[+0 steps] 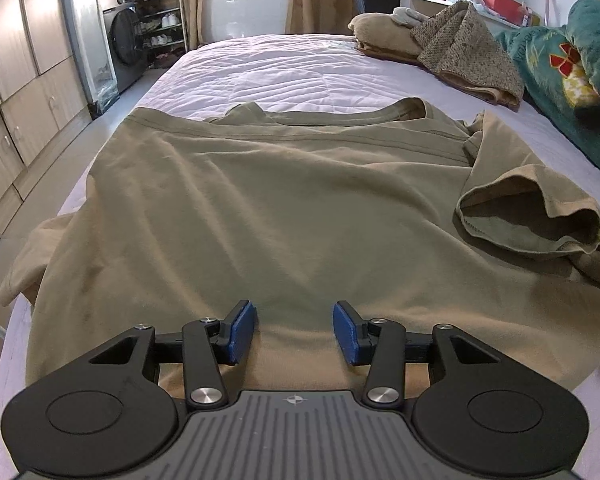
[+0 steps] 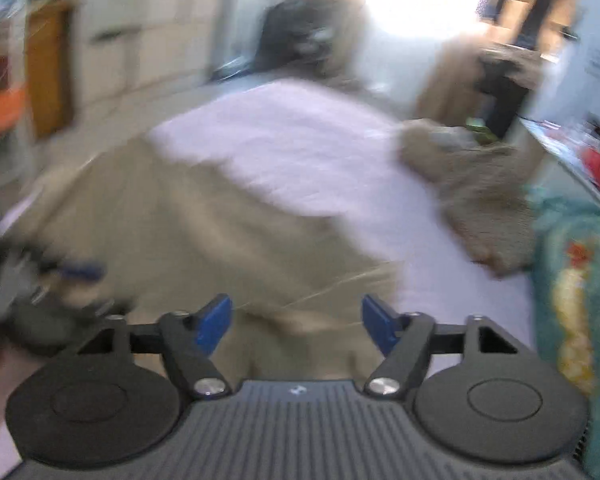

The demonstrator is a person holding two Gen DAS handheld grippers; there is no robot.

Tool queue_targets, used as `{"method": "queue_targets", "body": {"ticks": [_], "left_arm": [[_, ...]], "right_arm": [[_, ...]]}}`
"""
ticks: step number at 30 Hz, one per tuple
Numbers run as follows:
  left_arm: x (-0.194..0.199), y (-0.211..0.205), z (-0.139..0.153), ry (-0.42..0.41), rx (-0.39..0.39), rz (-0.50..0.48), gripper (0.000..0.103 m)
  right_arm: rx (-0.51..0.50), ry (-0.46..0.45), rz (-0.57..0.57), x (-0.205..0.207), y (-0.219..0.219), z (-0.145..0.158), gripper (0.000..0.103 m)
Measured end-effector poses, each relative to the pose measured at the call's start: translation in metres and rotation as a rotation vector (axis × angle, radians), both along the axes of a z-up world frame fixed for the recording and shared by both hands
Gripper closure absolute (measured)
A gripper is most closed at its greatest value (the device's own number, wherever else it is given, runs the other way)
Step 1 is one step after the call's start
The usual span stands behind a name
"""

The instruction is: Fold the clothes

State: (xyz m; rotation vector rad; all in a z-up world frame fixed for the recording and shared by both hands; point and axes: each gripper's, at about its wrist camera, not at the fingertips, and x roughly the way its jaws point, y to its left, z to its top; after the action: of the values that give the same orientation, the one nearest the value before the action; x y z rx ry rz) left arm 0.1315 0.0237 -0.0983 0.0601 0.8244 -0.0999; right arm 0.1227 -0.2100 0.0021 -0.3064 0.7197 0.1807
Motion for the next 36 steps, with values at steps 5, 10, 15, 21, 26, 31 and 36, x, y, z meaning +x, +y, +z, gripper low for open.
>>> {"method": "queue_targets", "body": {"ticks": [5,10,15,21,26,31,36], "left_arm": [[0.001,-0.001,0.001,0.01,0.003,0.006,0.056],[-0.001,0.007,0.009,0.03,-0.045,0.02,0.055],[-0.016,0.051,0.047,-0.039,-0.058,0.134,0.055],[-0.004,0.153,0.06,0.008,-0.045,0.377,0.054],[0.018,0.205,0.037,0.068,-0.098,0.502,0.059],[0.054,0.211,0.019,0.136,-0.138,0.547,0.058],[0.068,0.197,0.003,0.167,-0.102,0.568,0.058]], "right_arm": [[0.111,0.083,-0.23,0.035,-0.063,-0.04,0.031],[0.092,0.23,-0.023,0.019,-0.025,-0.103,0.03],[0.235,0.265,0.017,0.024,-0.033,-0.081,0.031],[0.2,0.177,0.021,0.027,-0.028,-0.054,0.027],[0.24,0.258,-0.028,0.026,-0.025,-0.084,0.027],[0.227,0.31,-0.039,0.026,-0.02,-0.1,0.027],[0.223,0.321,-0.047,0.026,-0.018,-0.112,0.02]]}}
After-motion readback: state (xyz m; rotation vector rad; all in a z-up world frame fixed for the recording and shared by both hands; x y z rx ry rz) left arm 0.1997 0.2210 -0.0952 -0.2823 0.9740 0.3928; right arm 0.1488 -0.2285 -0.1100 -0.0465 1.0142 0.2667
